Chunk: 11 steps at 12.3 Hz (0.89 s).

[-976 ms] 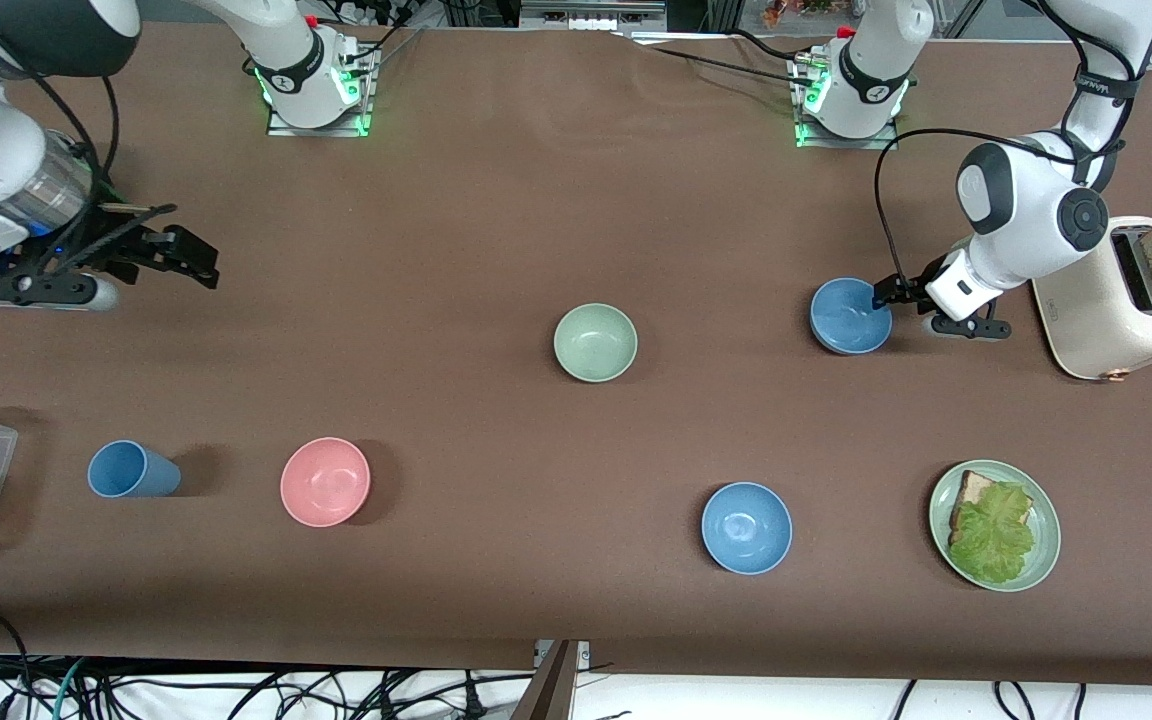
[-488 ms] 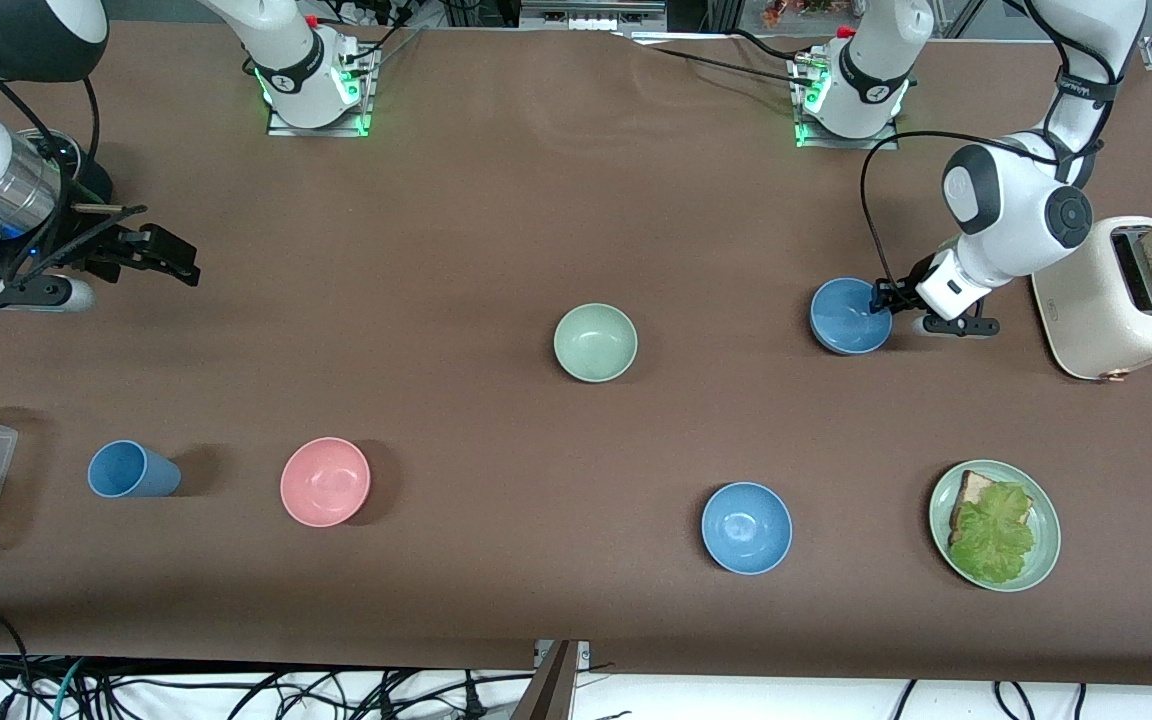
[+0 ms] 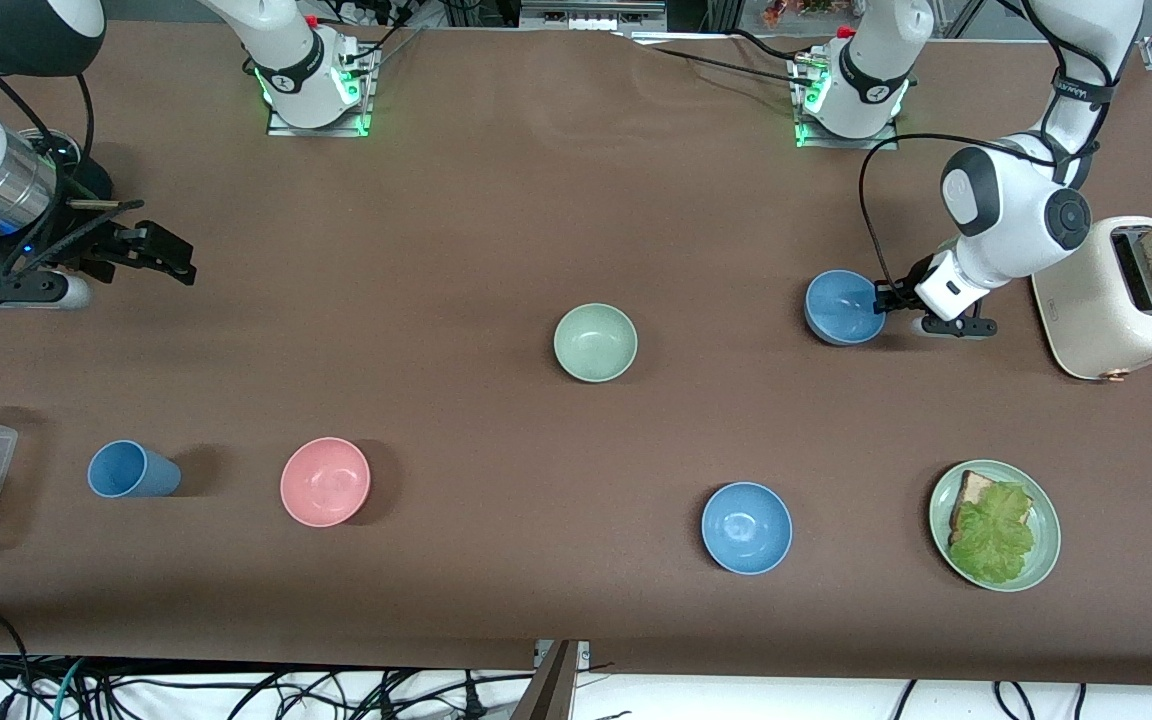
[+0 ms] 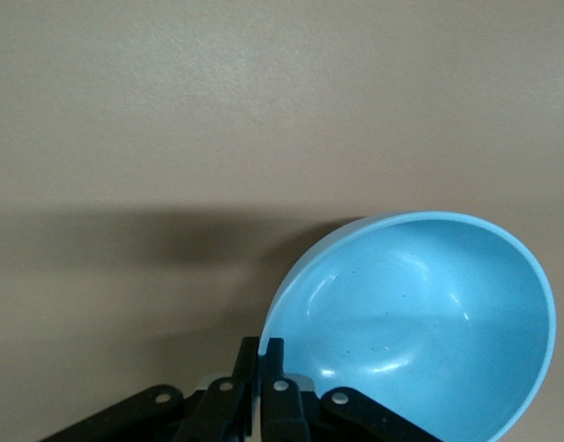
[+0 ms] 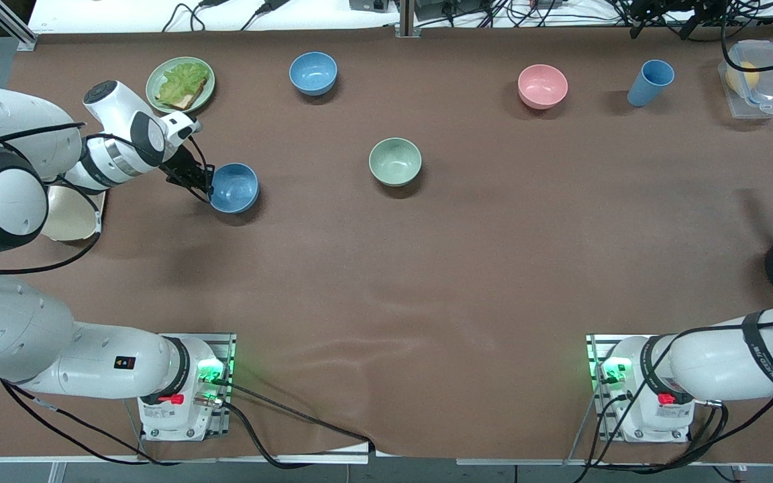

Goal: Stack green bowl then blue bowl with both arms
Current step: 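Grasp the light blue bowl rim with the left gripper, then carry the blue bowl with the left gripper over the green bowl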

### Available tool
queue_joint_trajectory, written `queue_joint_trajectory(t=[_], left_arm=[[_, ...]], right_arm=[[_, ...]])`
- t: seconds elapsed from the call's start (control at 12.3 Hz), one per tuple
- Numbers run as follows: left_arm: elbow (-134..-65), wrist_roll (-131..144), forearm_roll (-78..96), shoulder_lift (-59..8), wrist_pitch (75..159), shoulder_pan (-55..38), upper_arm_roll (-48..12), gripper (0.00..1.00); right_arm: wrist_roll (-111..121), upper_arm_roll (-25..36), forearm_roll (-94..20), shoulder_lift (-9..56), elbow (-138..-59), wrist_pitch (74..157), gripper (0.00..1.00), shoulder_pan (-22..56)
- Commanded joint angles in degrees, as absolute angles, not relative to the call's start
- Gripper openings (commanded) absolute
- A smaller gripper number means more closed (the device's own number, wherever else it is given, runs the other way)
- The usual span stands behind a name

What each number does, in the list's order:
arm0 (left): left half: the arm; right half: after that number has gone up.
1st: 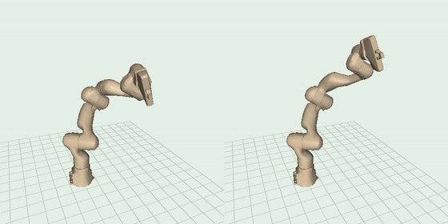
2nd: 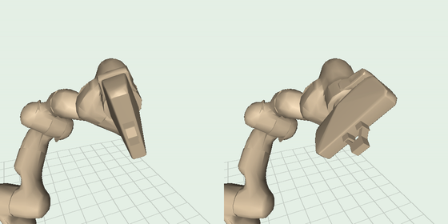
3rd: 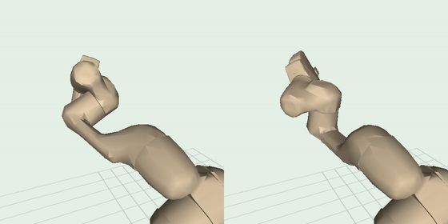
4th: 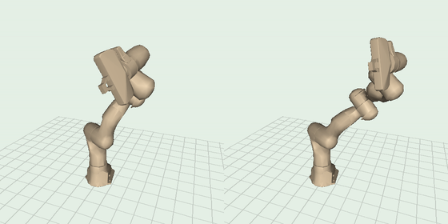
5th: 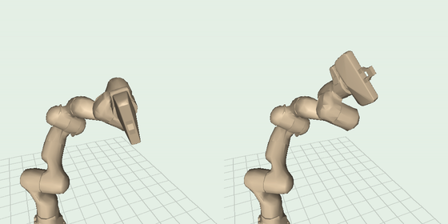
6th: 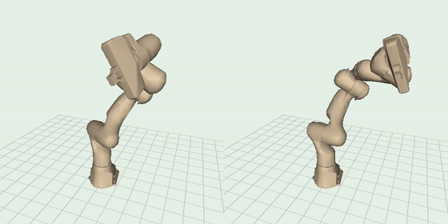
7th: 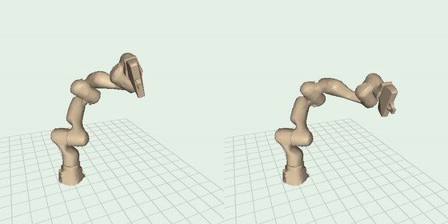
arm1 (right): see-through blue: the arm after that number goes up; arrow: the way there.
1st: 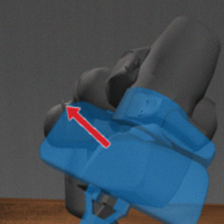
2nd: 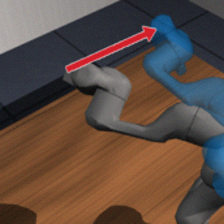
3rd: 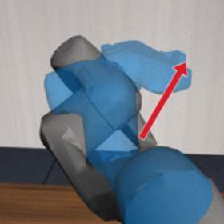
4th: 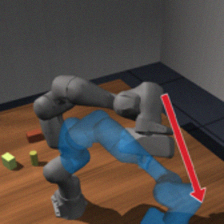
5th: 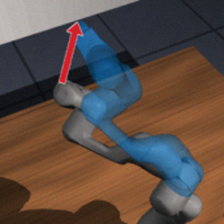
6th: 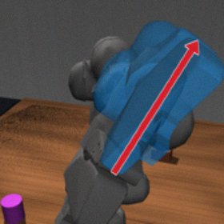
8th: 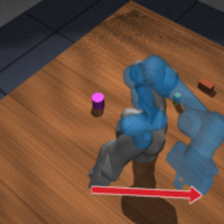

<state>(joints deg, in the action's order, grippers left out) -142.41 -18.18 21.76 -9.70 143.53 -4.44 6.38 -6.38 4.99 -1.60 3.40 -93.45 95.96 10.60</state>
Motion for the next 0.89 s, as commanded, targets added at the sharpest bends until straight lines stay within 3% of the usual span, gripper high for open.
queue_joint_trajectory(t=[0.0, 0.16, 0.41, 0.81], left_arm=[[-138.36, -20.04, 24.43, -6.16, 135.65, -5.01, 6.42, 0.0], [-132.39, -19.08, 27.67, -6.15, 130.63, -7.28, 5.46, 0.0], [-124.13, -4.47, 27.78, -7.72, 129.73, -13.07, 0.54, 0.0], [-110.94, 16.58, 27.42, -16.06, 129.73, -26.79, 0.44, 0.0]], right_arm=[[-3.61, 4.31, -0.79, 3.08, -92.37, 94.22, 1.0, 9.41], [-3.34, 4.83, -1.05, 3.08, -92.2, 93.69, 1.0, 9.14], [-3.43, 5.45, -0.62, 3.08, -89.83, 92.9, 1.0, 9.23], [-4.4, 5.45, -0.79, 3.16, -89.47, 92.72, 1.0, 9.23]])
